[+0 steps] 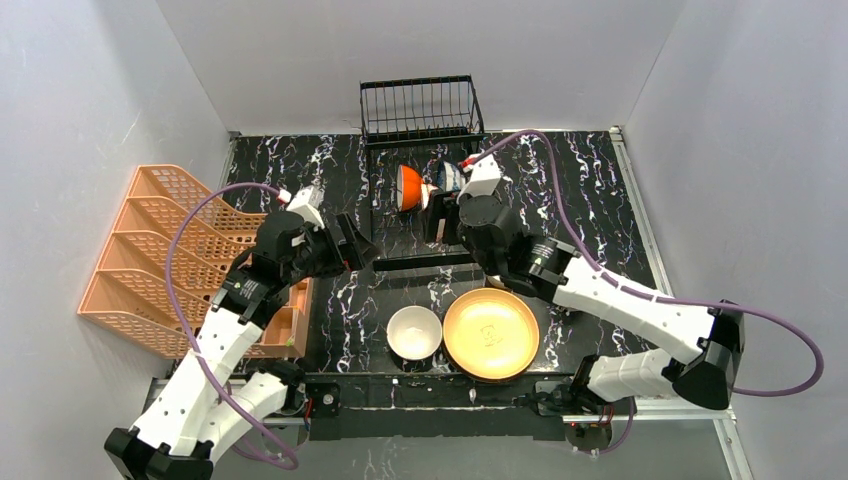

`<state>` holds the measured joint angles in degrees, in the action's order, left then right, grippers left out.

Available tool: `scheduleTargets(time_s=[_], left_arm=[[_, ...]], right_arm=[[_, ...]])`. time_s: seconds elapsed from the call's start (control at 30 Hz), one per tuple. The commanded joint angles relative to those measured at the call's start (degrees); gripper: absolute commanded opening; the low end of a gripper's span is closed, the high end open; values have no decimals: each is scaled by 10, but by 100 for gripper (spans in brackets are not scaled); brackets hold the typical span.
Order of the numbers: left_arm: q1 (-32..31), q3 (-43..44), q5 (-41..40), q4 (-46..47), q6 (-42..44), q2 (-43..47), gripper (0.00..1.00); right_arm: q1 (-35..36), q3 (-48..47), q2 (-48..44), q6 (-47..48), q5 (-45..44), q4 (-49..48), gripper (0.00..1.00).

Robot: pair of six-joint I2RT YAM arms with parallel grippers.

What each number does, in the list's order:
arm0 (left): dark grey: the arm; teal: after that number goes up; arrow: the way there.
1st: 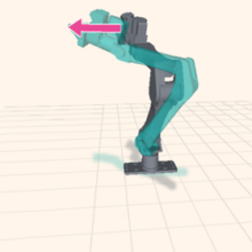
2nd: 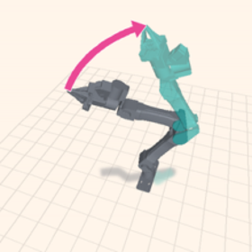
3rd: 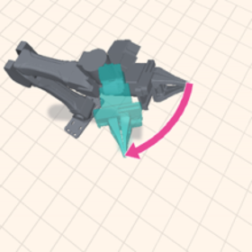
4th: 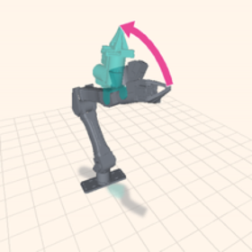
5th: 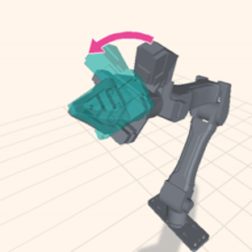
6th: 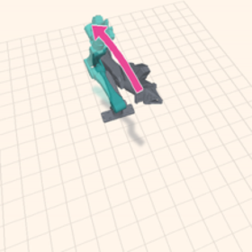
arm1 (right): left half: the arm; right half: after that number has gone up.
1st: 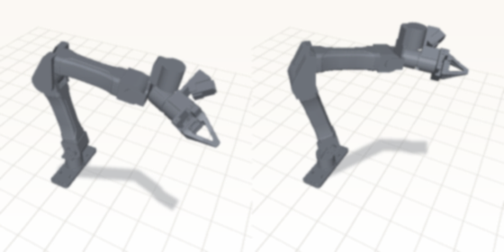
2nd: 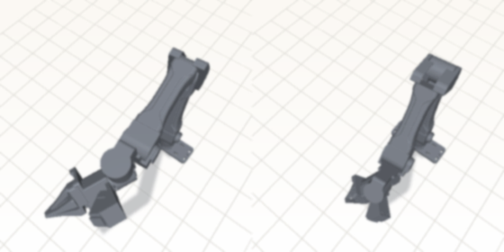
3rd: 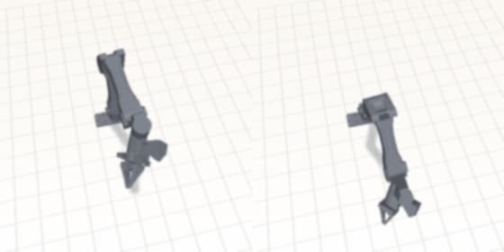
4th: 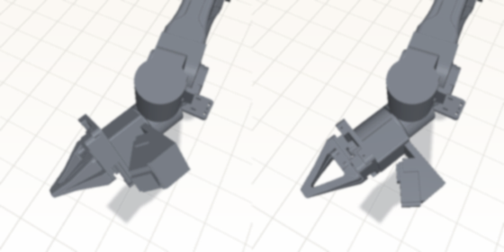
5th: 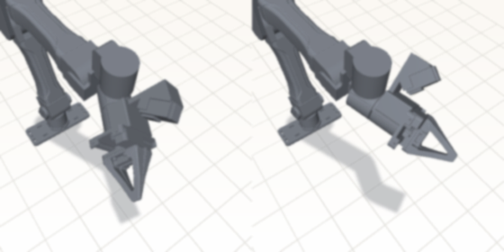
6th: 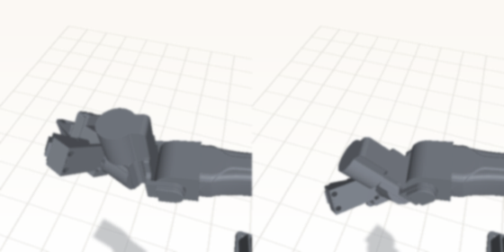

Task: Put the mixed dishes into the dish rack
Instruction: Pick up the bowl from the corner of the board, then insert the bowl into the dish rack.

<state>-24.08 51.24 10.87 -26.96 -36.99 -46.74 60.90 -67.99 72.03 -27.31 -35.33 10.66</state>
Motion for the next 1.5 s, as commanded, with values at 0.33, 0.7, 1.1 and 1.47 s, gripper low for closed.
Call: scheduleTargets(time_s=[0.33, 0.7, 1.1, 1.47], left_arm=[[0, -39, -86, -40, 96, 6, 98], [0, -75, -97, -17, 112, 19, 98], [0, -81, -88, -13, 114, 30, 98], [0, -81, -87, -12, 113, 29, 98]], right_arm=[[-172, 17, 22, 156, 122, -85, 1], [-242, 21, 93, 161, 248, -78, 1], [-247, 42, 141, 95, 245, -101, 1], [-246, 44, 173, 73, 233, -116, 1]])
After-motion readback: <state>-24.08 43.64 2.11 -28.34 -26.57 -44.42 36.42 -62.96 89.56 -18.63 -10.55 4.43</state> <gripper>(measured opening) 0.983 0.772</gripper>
